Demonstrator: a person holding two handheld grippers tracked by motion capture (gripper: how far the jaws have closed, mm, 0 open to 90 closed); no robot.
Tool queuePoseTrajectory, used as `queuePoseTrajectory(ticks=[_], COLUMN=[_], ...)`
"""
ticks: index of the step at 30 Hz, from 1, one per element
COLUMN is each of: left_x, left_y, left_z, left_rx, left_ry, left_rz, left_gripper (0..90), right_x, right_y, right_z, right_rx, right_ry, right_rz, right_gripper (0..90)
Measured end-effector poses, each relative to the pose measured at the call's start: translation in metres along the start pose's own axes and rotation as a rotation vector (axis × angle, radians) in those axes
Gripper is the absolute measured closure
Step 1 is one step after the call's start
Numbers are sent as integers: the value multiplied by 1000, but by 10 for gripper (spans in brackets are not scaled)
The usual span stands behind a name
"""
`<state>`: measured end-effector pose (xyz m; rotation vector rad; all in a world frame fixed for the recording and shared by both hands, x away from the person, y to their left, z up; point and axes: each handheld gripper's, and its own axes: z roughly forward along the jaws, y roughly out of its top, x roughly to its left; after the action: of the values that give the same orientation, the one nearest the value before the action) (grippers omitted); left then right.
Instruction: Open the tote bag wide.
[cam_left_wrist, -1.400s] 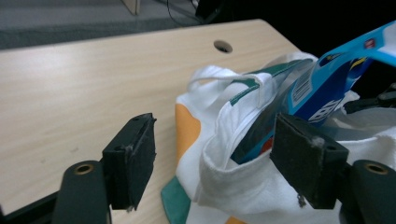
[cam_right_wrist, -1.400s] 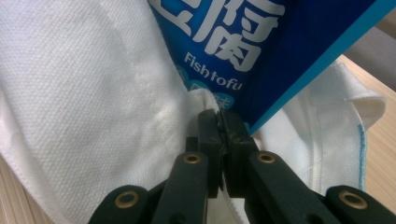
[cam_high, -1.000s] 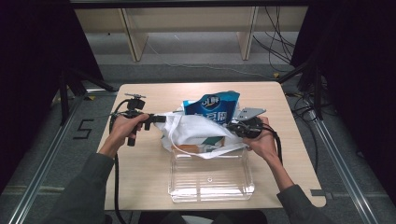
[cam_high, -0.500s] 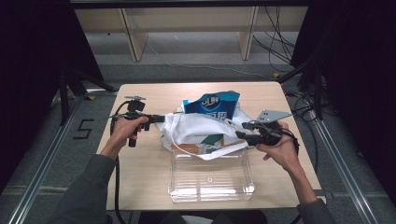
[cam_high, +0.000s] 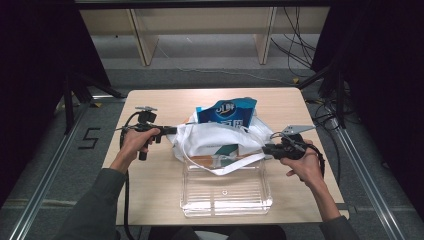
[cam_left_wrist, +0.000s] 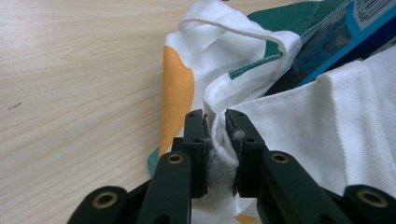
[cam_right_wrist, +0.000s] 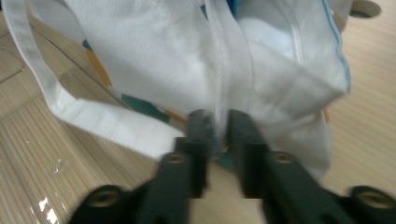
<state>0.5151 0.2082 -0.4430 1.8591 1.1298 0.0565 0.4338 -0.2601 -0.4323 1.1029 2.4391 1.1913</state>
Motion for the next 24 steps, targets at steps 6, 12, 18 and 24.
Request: queuePoseTrajectory(ticks=[6, 12, 18, 24], left_x=[3, 4, 5, 15], left_y=[-1, -1, 0, 1], left_z=[9, 11, 14, 24], left_rx=[10, 14, 1, -6], left_ry=[13, 8, 33, 47], left_rz=[8, 13, 23, -9], left_gripper=[784, 785, 784, 783], right_x=[-13, -25, -33, -34], right_y=[27, 41, 44, 31], right_z=[9, 17, 25, 39], right_rx=[-78, -149, -201, -145], right_ry=[-71, -124, -177, -205], right_rz=[-49, -22, 42, -11], right_gripper=[889, 890, 890, 890])
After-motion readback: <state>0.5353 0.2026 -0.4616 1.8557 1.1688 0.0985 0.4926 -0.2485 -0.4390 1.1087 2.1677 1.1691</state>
